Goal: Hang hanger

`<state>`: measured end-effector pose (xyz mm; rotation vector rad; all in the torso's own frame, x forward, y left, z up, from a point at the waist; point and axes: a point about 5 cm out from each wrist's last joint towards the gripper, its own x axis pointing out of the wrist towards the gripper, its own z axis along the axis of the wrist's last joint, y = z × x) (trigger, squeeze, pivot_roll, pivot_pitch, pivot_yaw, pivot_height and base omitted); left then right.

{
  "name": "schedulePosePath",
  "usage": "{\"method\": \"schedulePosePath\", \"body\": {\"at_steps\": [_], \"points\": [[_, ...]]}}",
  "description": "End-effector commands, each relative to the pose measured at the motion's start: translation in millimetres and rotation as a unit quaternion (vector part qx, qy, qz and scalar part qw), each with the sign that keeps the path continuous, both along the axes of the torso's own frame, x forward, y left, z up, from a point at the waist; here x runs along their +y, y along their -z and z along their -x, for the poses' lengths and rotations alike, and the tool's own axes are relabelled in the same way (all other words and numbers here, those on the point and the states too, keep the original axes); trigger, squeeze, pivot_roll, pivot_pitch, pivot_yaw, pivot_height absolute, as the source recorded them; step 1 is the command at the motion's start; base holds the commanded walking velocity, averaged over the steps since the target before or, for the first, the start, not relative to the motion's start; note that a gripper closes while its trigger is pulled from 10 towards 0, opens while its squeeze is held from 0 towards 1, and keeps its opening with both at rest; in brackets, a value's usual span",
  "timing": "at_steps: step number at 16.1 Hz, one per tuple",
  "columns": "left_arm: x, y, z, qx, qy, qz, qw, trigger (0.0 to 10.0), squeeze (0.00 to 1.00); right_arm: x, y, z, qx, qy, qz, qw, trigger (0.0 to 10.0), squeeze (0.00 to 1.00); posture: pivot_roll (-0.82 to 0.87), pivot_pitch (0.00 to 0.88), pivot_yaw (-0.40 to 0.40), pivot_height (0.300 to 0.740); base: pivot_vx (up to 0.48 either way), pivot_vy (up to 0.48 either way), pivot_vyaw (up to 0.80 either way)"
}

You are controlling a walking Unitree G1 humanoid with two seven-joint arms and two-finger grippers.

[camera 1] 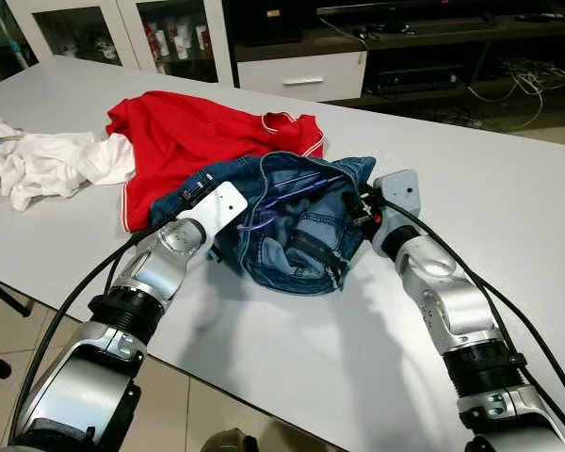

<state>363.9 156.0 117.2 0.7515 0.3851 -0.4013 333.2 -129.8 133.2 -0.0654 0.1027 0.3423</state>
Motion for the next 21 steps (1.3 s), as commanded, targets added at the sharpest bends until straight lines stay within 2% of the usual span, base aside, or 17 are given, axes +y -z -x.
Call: {"method": "schedulePosePath", "body": {"at_steps": [1, 5, 8, 13, 15, 17, 20, 21], "points": [[-1.3, -12, -4.2, -0.025, -0.001, 0.002, 1.000, 10.0, 0.00, 0.8, -6, -1.5, -0.009, 0.003, 0.000, 1.000, 0.0, 0.00, -0.06, 0.000, 0.079, 0.740, 0.000, 0.000, 0.00], [-2.5, -10, -3.0, -0.023, 0.000, 0.001, 1.000, 10.0, 0.00, 1.4, -16, -3.1, -0.028, 0.000, -0.018, 0.999, 0.0, 0.00, -0.06, 0.000, 0.079, 0.740, 0.000, 0.000, 0.00], [-3.2, -10, -3.0, -0.022, -0.002, 0.002, 1.000, 10.0, 0.00, 7.5, -42, -0.3, -0.090, -0.024, -0.052, 0.994, 0.0, 0.00, -0.06, 0.000, 0.081, 0.740, 0.000, 0.000, 0.00], [-3.1, -9, -3.0, -0.004, -0.016, 0.016, 1.000, 10.0, 0.00, 9.0, -67, 7.5, -0.171, -0.025, -0.003, 0.985, 0.0, 0.00, -0.06, 0.000, 0.091, 0.740, 0.000, 0.000, 0.00], [-5.7, -10, -4.2, 0.001, -0.021, 0.023, 1.000, 10.0, 0.00, 23.1, -83, 19.0, -0.210, -0.068, -0.011, 0.975, 0.0, 0.00, -0.07, 0.000, 0.097, 0.740, 0.000, 0.000, 0.00], [-7.9, -11, -5.1, 0.003, -0.022, 0.027, 0.999, 10.0, 0.00, 31.4, -90, 24.5, -0.229, -0.096, -0.020, 0.968, 0.0, 0.00, -0.07, 0.000, 0.099, 0.740, 0.000, 0.000, 0.00], [-7.7, -16, -7.9, 0.000, -0.028, 0.034, 0.999, 10.0, 0.00, 50.8, -87, 39.8, -0.217, -0.187, -0.040, 0.957, 0.0, 0.00, -0.06, 0.000, 0.099, 0.740, 0.000, 0.000, 0.00], [-8.1, -17, -8.4, -0.001, -0.030, 0.037, 0.999, 10.0, 0.00, 53.4, -83, 41.9, -0.209, -0.198, -0.038, 0.957, 0.0, 0.00, -0.06, 0.000, 0.097, 0.740, 0.000, 0.000, 0.00]]}}
